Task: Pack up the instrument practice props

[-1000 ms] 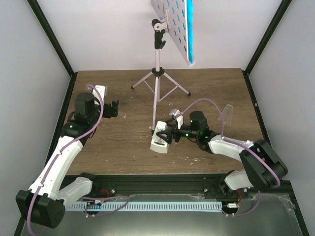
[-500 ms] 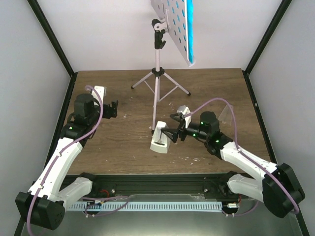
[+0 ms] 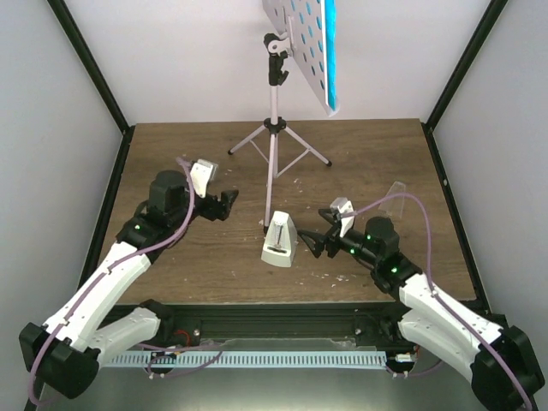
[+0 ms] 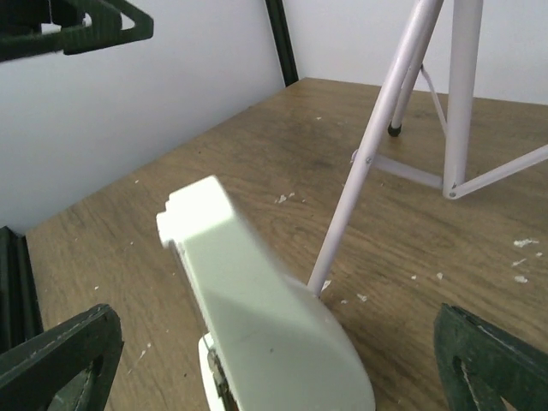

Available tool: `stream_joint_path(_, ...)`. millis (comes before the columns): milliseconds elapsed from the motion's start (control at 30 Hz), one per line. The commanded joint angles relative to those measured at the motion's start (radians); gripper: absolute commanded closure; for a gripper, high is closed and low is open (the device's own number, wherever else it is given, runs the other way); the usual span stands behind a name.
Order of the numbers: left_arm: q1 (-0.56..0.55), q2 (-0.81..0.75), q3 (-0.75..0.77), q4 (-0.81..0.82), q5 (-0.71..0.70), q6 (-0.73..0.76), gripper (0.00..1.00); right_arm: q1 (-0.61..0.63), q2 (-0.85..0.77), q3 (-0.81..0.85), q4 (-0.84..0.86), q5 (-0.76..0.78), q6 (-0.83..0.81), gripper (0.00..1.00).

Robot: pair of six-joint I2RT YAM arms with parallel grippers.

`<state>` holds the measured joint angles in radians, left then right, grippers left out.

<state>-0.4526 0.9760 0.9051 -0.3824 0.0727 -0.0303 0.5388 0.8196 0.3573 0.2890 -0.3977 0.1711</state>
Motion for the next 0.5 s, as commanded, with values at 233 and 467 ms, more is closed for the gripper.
stream_joint_path(233,-0.156,0.143,-0.099,0.224,0.388,-0.214,0.14,-0.005,-0.052,-0.105,0.171,-0.025,0.076,0.0)
stream_joint_path(467,-0.304,0.155,-0.266,0.477,0.146,-0.194,0.11,-0.004,-0.041,-0.083,0.209,-0.004,0.132,0.0)
